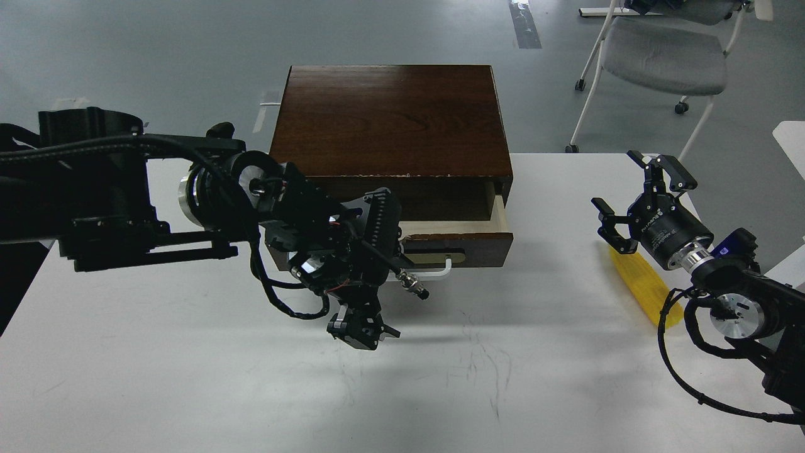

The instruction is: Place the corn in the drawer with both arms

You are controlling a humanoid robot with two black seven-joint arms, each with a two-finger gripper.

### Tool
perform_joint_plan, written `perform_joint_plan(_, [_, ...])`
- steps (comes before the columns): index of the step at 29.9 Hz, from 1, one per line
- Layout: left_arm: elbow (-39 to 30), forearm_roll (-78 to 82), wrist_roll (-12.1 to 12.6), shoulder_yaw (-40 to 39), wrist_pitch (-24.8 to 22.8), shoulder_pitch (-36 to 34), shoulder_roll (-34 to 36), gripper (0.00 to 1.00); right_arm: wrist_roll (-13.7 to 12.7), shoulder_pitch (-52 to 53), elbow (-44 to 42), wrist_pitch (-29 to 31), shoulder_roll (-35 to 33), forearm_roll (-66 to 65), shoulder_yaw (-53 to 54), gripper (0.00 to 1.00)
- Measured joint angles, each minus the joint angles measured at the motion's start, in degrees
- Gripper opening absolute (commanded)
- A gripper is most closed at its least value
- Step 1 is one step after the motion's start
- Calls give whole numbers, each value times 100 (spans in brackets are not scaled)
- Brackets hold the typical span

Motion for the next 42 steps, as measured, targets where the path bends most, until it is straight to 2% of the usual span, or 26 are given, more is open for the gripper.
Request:
perform_joint_plan(8, [-220,-247,1,-553,-1,-142,259,98,0,-25,2,0,-12,0,0,100])
perform_joint_plan(14, [-101,-2959,2,-1428,-1,-199,709,98,0,-52,-15,8,-28,0,2,100])
perform_joint_plan(20, [590,-6315,4,-1907,-1,-39,1256,98,0,-54,-16,10,-66,0,5,100])
perform_joint_plan(24, [1372,-8369,4,-1958,-1,374,1438,98,0,-57,-15,7,-103,0,6,100])
perform_joint_plan(30, [2180,-10455,1,-1975,-1,1013,1672,98,0,-119,-7,3,-131,0,-1,100])
perform_joint_plan(36, [2479,-11855,0,-1979,0,1990,2029,98,0,-130,4,10,-245,0,-1,100])
perform_joint_plan(42, [2777,-12564,0,-2116,1,3003,1979,98,0,-132,78,45,-533,-14,-11,100])
